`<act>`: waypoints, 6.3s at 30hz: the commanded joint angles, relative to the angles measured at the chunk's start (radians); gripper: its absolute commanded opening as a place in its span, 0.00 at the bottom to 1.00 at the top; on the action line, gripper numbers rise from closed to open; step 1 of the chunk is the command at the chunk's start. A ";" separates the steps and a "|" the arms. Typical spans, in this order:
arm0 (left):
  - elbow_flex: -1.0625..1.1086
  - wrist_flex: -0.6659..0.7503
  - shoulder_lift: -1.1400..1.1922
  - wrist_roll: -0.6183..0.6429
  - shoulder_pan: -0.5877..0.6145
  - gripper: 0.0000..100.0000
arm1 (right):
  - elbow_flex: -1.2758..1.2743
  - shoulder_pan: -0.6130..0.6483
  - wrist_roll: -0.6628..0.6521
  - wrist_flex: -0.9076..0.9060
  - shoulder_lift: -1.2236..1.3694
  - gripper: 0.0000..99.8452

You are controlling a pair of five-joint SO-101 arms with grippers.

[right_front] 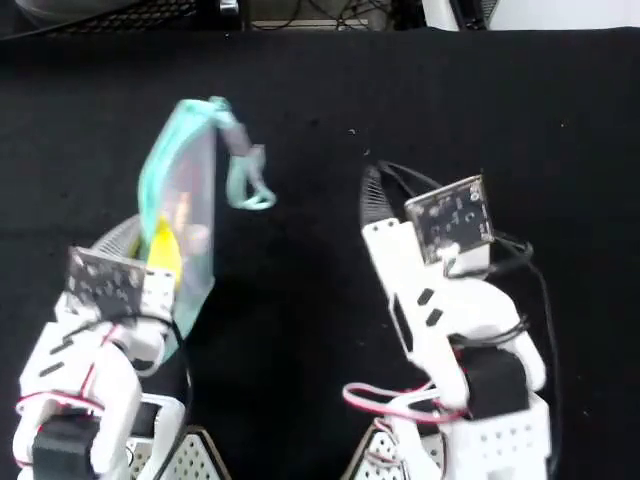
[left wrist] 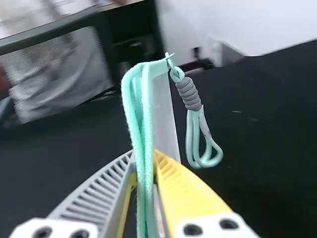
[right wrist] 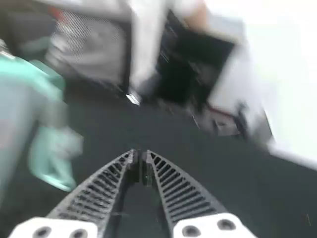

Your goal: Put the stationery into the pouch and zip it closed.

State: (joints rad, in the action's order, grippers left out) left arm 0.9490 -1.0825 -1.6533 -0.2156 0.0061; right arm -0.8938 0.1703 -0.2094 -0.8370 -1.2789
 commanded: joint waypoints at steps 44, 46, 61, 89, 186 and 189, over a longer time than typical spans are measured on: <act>-0.222 0.592 1.157 0.140 -0.361 0.19 | -0.796 -0.259 -0.009 -0.069 -0.512 0.01; -0.298 0.489 1.155 0.140 -0.361 0.19 | -0.796 -0.259 -0.009 -0.069 -0.512 0.01; -0.591 0.169 0.881 0.137 -0.349 0.19 | -0.796 -0.258 -0.014 -0.069 -0.510 0.01; 0.340 -0.239 -0.104 -0.100 0.285 0.03 | -0.796 -0.135 -0.012 -0.083 -0.509 0.01; 0.751 -0.155 -0.103 0.149 0.237 0.03 | -0.796 -0.163 0.135 -0.419 -0.516 0.01; 0.751 -0.155 -0.103 0.149 0.237 0.03 | -0.796 -0.163 0.135 -0.419 -0.516 0.01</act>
State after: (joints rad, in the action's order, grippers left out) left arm 1.6855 -1.2513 -1.7499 -0.0713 0.2547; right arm -1.6870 0.0215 -0.0821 -1.2497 -1.7929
